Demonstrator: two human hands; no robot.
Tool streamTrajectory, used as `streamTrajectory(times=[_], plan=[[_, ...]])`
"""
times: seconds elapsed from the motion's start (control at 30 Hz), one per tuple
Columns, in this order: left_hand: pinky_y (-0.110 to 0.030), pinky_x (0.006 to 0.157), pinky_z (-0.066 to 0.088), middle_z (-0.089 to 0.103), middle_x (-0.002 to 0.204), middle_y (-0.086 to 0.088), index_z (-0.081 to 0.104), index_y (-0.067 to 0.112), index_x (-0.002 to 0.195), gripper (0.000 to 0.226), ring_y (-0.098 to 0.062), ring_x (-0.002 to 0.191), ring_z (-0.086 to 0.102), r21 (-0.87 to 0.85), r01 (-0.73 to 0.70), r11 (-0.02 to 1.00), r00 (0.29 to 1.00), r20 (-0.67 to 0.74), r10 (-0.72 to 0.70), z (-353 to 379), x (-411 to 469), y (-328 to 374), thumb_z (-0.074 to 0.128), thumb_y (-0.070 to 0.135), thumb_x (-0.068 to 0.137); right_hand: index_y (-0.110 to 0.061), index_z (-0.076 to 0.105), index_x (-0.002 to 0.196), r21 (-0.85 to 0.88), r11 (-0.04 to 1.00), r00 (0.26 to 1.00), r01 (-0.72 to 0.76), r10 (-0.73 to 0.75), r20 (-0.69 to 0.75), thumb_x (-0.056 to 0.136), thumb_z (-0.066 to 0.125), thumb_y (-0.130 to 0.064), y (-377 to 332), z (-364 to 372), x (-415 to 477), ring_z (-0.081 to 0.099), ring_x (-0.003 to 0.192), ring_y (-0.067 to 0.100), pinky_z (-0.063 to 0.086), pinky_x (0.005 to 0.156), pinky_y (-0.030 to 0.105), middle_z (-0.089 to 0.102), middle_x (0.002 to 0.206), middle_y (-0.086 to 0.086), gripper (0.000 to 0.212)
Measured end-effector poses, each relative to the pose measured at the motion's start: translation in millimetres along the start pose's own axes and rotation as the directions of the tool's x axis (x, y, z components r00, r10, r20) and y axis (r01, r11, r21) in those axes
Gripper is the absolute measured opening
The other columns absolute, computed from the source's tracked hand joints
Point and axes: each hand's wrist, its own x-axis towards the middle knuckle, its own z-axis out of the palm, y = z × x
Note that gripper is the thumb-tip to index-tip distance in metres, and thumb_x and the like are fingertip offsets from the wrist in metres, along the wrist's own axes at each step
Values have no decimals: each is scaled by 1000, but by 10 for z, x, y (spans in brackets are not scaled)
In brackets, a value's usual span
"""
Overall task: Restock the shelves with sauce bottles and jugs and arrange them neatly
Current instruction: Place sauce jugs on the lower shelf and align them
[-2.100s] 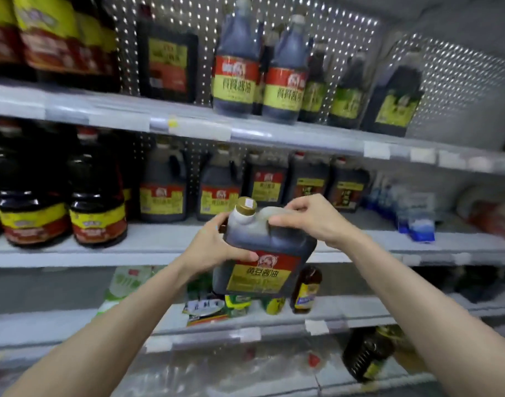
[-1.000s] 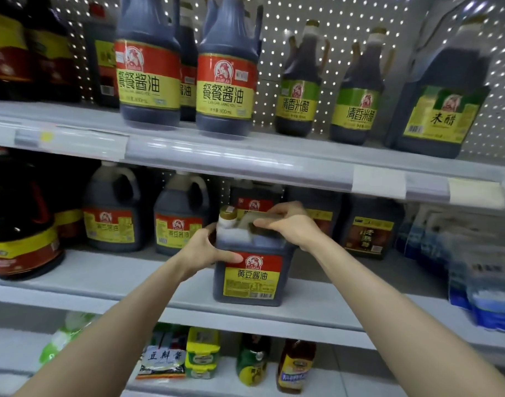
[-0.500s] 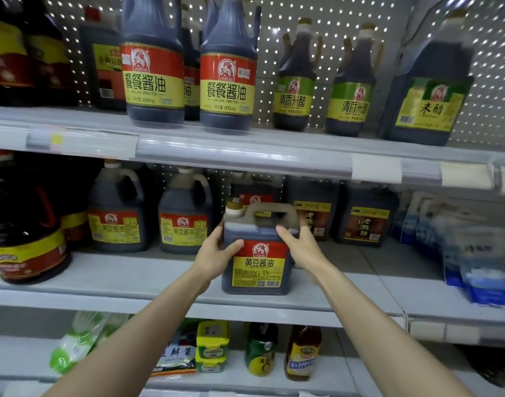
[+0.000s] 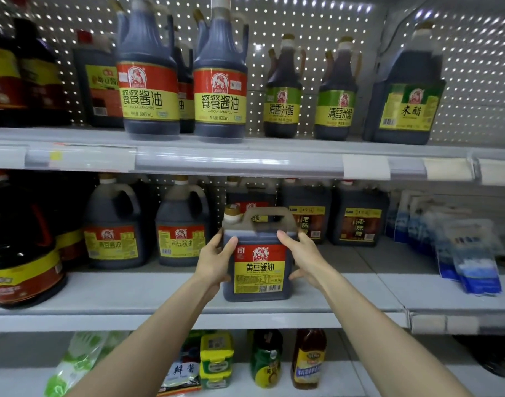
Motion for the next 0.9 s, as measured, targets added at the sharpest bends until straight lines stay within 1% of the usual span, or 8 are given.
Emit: streamTrajectory(times=[0.1, 0.27, 0.4, 0.47, 0.53, 0.63, 0.8, 0.9], plan=[[-63, 88, 49, 67, 109, -4, 38, 22, 145, 50, -22, 99, 64, 7, 0, 1000, 1000, -2, 0, -10, 18, 42, 53, 27, 97, -22, 22, 152, 1, 1000, 1000, 6, -6, -10, 93, 58, -44, -31, 40, 40, 56, 119, 34, 42, 93, 66, 57, 134, 9, 72], [-67, 94, 43, 65, 101, 1, 31, 20, 148, 53, -21, 95, 62, -6, -3, 1000, 1000, -6, 3, 15, 39, 48, 49, 23, 99, -25, 26, 150, -14, 1000, 999, 4, -4, -41, 93, 57, -47, -19, 66, 104, 58, 116, 34, 43, 93, 69, 63, 124, 7, 68], [-67, 93, 44, 65, 102, 1, 32, 21, 148, 53, -20, 95, 63, -3, -14, 1000, 1000, -13, 14, 3, 63, 18, 50, 24, 98, -20, 24, 151, -1, 1000, 997, -12, 12, -75, 93, 55, -49, -5, 95, 84, 60, 106, 28, 43, 96, 64, 63, 112, 3, 72], [-63, 88, 49, 66, 102, 3, 34, 21, 146, 51, -18, 93, 64, -1, -27, 1000, 1000, -9, 27, 7, 65, -6, 51, 25, 98, -18, 21, 151, 10, 1000, 995, -18, 19, -94, 93, 55, -49, 20, 100, 75, 58, 105, 28, 42, 98, 63, 60, 114, 5, 74], [-51, 77, 55, 68, 99, 5, 37, 21, 145, 50, -13, 89, 65, -1, -46, 999, 999, -13, 46, 17, 59, -15, 53, 26, 98, -18, 19, 153, 12, 1000, 994, -18, 19, -111, 92, 56, -50, 27, 96, 75, 57, 113, 31, 42, 98, 63, 58, 125, 8, 78], [-38, 64, 55, 67, 95, 8, 38, 23, 141, 49, -9, 84, 66, -4, -68, 998, 997, -36, 68, 21, 42, -41, 56, 30, 96, -19, 18, 153, 56, 998, 994, -11, 17, -108, 92, 59, -48, 75, 91, 81, 58, 105, 27, 42, 98, 62, 59, 117, 4, 79], [-30, 56, 50, 64, 98, 9, 36, 22, 142, 49, -8, 87, 64, 11, -108, 994, 993, -53, 108, 43, 11, -87, 53, 30, 97, -18, 31, 147, 90, 996, 993, 16, -5, -119, 90, 61, -47, 149, 88, 68, 62, 109, 29, 43, 98, 63, 64, 122, 6, 70], [-32, 60, 52, 66, 107, 4, 37, 19, 143, 49, -9, 90, 64, 35, -126, 991, 990, -63, 128, 22, 74, -109, 52, 29, 98, -17, 38, 143, 96, 995, 993, 36, -25, -114, 92, 59, -43, 157, 112, 70, 63, 100, 24, 42, 99, 62, 67, 110, 2, 61]])
